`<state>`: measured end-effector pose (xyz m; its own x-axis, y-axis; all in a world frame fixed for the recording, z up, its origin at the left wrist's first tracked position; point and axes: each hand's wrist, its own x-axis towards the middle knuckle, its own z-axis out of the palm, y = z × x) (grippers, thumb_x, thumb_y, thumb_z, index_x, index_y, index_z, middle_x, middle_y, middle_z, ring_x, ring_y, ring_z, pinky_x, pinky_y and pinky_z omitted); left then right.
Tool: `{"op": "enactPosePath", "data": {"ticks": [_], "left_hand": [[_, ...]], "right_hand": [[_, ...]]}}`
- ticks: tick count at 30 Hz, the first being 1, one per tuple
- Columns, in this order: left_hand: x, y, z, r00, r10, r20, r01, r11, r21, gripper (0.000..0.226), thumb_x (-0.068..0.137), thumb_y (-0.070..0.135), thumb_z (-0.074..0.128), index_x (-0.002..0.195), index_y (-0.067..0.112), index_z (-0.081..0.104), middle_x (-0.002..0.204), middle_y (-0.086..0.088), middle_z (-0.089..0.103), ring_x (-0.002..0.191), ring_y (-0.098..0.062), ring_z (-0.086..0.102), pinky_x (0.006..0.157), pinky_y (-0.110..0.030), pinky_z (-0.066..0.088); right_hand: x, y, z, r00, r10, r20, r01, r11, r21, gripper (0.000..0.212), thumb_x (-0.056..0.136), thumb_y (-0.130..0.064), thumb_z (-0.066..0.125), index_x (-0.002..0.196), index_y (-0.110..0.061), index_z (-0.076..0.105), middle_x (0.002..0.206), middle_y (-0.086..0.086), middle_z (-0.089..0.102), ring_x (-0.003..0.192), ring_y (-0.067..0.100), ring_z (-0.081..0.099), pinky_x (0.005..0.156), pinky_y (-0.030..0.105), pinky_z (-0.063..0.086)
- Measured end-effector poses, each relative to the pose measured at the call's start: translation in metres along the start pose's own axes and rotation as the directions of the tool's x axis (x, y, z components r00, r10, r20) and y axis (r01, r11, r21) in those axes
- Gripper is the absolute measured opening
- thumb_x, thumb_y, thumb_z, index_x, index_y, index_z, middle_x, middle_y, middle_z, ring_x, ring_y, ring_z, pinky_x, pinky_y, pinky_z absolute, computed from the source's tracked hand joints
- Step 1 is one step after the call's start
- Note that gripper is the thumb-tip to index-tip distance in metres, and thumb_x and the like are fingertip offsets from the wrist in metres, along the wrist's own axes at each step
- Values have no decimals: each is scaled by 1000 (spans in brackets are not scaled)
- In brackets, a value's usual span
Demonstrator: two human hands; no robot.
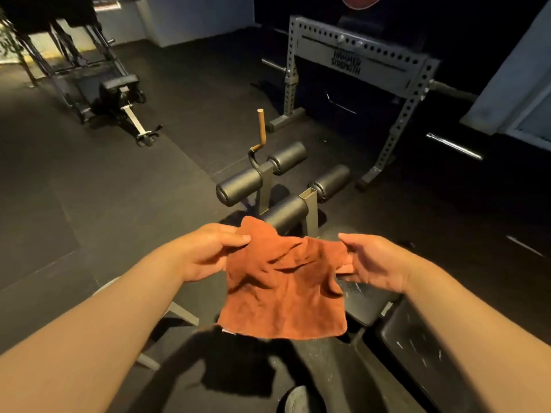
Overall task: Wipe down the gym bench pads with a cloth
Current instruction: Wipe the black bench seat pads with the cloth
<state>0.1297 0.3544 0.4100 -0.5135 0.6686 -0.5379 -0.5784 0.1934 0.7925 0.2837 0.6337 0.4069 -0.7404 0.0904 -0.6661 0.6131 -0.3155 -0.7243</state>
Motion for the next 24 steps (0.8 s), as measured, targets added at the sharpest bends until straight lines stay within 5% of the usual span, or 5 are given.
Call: {"op": "enactPosePath", "data": {"ticks": [4, 8, 12, 20, 24], "left_hand": [[16, 0, 15, 972, 51, -231, 26, 948, 316, 19, 104, 20, 52, 120, 17, 61, 102, -8, 73, 84, -21, 70, 71, -37, 58], [34, 16, 23, 872, 223, -436, -5, 895, 447, 29, 96, 31, 66, 120, 18, 58, 109, -17, 69, 89, -25, 69, 80, -45, 60], [42, 45, 15, 955, 196, -220, -91, 906, 413, 35, 84, 11, 78, 116, 16, 65, 106, -11, 73, 98, -24, 71, 82, -29, 57], [110, 91, -13, 906, 423, -18, -121, 298, 947, 23, 81, 35, 67, 60, 25, 68, 60, 9, 59, 62, -6, 55, 63, -30, 49], [135, 100, 2, 944, 312, -104, -90, 549, 831, 17, 92, 30, 65, 85, 16, 70, 73, 1, 66, 64, -10, 59, 58, -26, 52]], "right_hand": [[-6, -5, -7, 944, -136, -300, 78, 977, -197, 36, 102, -39, 54, 97, -8, 72, 80, 12, 71, 71, 22, 66, 64, 33, 55], [-16, -23, -25, 983, -136, -124, 126, 989, -82, 50, 83, -8, 79, 126, -12, 55, 113, 16, 73, 99, 29, 73, 94, 48, 56], [0, -40, -36, 982, -161, -101, 98, 883, -459, 44, 75, 9, 76, 108, -20, 76, 111, 8, 74, 106, 27, 70, 101, 47, 52], [35, -69, -23, 789, -535, -302, 179, 670, -720, 34, 94, -30, 66, 67, -10, 65, 96, -6, 62, 87, 14, 60, 81, 33, 45], [72, -88, -1, 691, -603, -399, 167, 670, -723, 36, 99, -34, 58, 73, -9, 62, 70, 0, 53, 66, 15, 49, 63, 33, 38]]}}
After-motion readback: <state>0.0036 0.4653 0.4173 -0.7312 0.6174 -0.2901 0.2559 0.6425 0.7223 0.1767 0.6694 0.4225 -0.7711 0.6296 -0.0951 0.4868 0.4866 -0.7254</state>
